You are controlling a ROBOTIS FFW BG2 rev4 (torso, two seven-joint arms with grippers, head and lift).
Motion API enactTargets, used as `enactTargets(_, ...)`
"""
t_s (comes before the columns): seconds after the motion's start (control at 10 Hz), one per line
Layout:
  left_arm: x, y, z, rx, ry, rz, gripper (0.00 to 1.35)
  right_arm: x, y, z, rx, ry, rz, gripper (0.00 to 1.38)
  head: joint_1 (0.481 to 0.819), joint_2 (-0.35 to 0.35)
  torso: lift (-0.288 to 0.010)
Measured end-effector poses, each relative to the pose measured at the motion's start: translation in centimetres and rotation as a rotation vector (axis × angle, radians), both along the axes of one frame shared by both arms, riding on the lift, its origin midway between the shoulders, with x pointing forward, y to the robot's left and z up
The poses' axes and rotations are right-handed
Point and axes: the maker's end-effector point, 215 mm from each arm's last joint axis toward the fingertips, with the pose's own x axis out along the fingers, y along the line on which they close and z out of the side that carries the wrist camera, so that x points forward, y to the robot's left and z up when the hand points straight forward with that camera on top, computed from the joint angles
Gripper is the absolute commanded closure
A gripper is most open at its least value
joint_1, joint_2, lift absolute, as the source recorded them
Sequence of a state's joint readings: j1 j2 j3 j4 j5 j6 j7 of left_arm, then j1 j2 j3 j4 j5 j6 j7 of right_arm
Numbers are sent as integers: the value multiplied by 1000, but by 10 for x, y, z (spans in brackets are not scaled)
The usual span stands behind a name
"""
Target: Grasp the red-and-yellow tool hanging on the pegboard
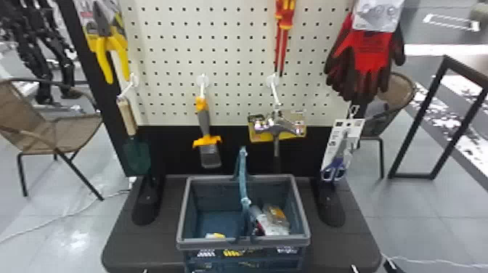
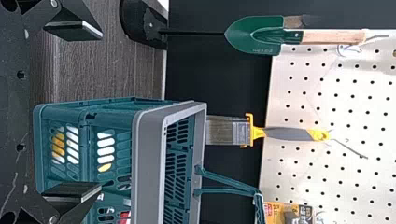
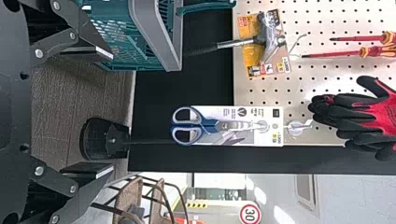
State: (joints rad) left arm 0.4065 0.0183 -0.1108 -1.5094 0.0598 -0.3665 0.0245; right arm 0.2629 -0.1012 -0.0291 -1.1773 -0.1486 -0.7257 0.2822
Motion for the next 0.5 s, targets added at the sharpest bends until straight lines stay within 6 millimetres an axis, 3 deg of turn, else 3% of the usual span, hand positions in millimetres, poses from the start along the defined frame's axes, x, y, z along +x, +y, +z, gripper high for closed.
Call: enactTargets(0.5,0,0,0,0,0,0,165,1,0,2,2,-5,-1,433,549,0,-100)
